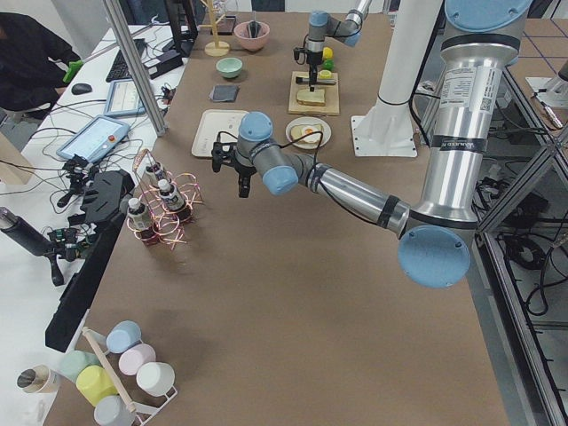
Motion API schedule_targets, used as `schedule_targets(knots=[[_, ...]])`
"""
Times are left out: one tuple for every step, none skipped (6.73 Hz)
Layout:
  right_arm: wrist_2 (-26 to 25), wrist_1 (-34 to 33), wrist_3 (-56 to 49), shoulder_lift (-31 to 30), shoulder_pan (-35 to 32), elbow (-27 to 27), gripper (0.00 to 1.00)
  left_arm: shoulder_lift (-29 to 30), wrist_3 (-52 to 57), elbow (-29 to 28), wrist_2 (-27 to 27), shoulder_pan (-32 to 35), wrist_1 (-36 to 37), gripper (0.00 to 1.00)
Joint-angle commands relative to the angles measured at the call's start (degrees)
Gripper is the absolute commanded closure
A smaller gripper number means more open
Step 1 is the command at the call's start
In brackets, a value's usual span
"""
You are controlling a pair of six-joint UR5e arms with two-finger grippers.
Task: Make sandwich and place on tray
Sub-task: 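Move the right gripper down to the bread slice on the cutting board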
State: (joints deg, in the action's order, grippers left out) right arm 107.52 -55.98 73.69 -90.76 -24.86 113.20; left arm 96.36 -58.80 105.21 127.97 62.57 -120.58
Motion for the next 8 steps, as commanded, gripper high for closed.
schedule_targets(knots=[[-0.82,-0.01,0.14,-0.99,1.31,0.0,0.26,-0.21,0.0,0.17,0.0,0.01,0.0,0.03],[-0.82,-0.01,0.14,-1.26,1.31,0.0,0.26,-0.3,0.0,0.17,0.0,0.01,0.0,0.03],[-1.77,-0.01,0.14,-1.35,2.01,-0.08,0.27,-0.3,0.0,0.17,0.0,0.01,0.0,0.03],[-3.18,-0.1,1.09,-1.26,2.88,-0.08,0.55,-0.3,0.0,0.17,0.09,0.01,0.0,0.03],[-3.36,-0.01,1.19,-0.91,2.98,-0.17,0.95,-0.3,0.09,0.09,0.09,0.01,0.0,0.03],[-3.37,-0.01,1.19,-0.91,2.89,0.0,1.0,-0.39,0.09,0.09,0.09,0.01,0.0,0.03],[-3.02,0.16,1.71,-1.0,2.54,0.79,1.0,-0.39,0.09,0.0,0.09,0.01,0.0,0.03],[-2.58,0.51,3.11,-1.09,1.58,1.14,1.0,-0.3,0.09,-0.09,0.09,0.01,0.0,0.05]])
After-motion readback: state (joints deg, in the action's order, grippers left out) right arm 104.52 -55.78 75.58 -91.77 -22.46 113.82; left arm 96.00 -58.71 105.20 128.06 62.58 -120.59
